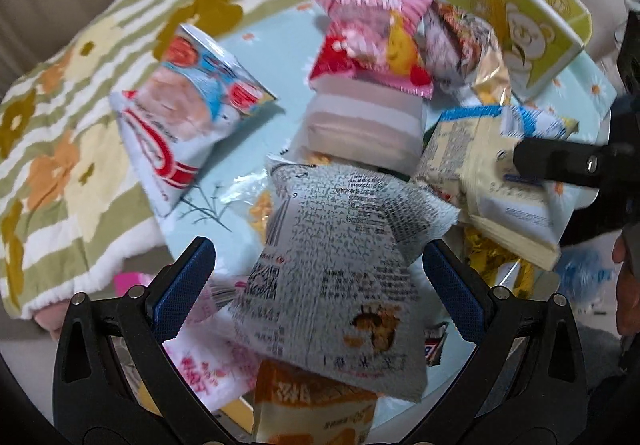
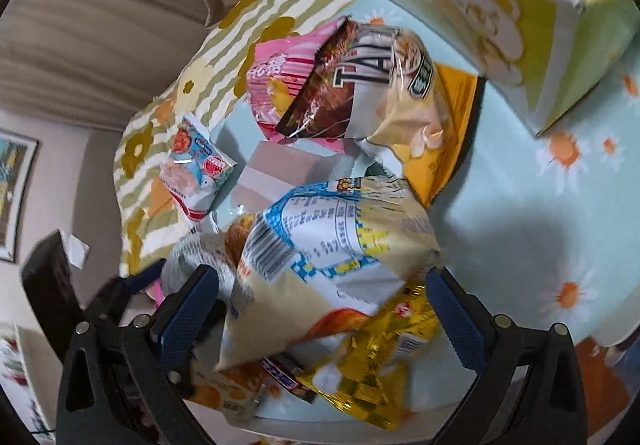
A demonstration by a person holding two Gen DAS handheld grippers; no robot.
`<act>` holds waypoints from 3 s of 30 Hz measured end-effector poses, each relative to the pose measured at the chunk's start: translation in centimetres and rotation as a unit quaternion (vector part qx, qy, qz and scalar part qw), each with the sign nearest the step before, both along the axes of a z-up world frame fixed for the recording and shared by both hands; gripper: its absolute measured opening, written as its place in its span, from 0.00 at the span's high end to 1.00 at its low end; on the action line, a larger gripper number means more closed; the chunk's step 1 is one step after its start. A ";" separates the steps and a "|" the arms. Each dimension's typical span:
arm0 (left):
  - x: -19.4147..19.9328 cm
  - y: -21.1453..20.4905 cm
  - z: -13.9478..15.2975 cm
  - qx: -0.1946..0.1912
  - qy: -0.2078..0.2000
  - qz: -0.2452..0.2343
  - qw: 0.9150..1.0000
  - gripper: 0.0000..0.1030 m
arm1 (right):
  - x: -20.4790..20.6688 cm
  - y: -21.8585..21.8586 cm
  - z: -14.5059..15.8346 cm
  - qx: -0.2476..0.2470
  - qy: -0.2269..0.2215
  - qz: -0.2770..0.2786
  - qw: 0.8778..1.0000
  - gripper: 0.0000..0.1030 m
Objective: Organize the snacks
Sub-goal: 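Grasp the white printed bag with the left tool while the right tool grasps the blue-and-white bag, then carry both bags into the cardboard box and open both tools to drop them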
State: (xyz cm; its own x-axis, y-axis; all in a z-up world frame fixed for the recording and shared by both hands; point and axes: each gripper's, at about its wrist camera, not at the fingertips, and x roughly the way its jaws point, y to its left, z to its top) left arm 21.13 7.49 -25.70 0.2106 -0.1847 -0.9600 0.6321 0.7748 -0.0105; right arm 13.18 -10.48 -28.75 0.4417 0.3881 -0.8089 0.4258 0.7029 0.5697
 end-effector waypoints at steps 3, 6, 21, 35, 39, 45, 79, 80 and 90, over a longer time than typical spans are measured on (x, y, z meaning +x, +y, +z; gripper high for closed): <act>0.2 -0.2 -1.0 -0.003 0.021 -0.006 1.000 0.03 | 0.8 -0.2 -0.8 0.007 0.004 0.002 1.000 0.00; 0.4 -0.5 -1.5 -0.015 0.039 -0.011 0.999 0.09 | 1.4 -0.1 -1.3 0.012 0.010 -0.001 1.000 0.00; 0.3 -0.7 -0.4 -0.061 0.062 -0.007 0.996 0.34 | 1.6 -0.3 -2.3 0.032 0.022 0.001 0.999 0.18; -1.5 1.3 4.5 -0.101 0.027 0.030 0.994 0.34 | 1.2 1.2 2.2 0.009 -0.018 0.043 0.999 0.32; -1.2 2.2 7.0 -0.117 0.004 0.044 0.992 0.34 | 1.0 1.6 4.8 -0.003 -0.046 0.060 0.997 0.32; -0.8 1.8 10.8 -0.124 -0.043 0.065 0.989 0.34 | 0.6 1.1 8.8 -0.033 -0.093 0.082 0.992 0.32; 3.5 -33.6 10.7 -0.112 -0.064 0.090 0.988 0.34 | 2.8 -28.6 14.3 -0.234 -0.135 0.126 0.955 0.32; 3.8 -34.1 10.0 -0.104 -0.060 0.083 0.989 0.34 | 2.8 -28.8 14.0 -0.232 -0.130 0.122 0.956 0.32; 4.4 -36.3 6.5 -0.056 -0.040 0.040 0.997 0.00 | 3.5 -29.8 12.3 -0.221 -0.097 0.103 0.965 0.32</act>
